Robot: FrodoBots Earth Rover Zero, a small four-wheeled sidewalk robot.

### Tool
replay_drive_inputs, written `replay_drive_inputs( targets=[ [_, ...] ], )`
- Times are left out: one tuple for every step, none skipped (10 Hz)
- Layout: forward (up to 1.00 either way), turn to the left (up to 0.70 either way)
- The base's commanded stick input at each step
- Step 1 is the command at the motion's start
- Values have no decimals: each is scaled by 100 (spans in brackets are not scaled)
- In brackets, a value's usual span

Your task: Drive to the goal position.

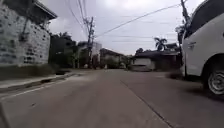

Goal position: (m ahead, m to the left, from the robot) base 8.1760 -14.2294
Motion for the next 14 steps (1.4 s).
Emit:
replay_drive_inputs(
  targets=[
    [70,0],
    [70,0],
    [70,0],
    [70,0],
    [70,-23],
    [70,-35],
    [70,-35],
    [70,-30],
    [70,-9],
    [70,0],
    [70,0],
    [70,0],
    [70,0],
    [70,0]
  ],
)
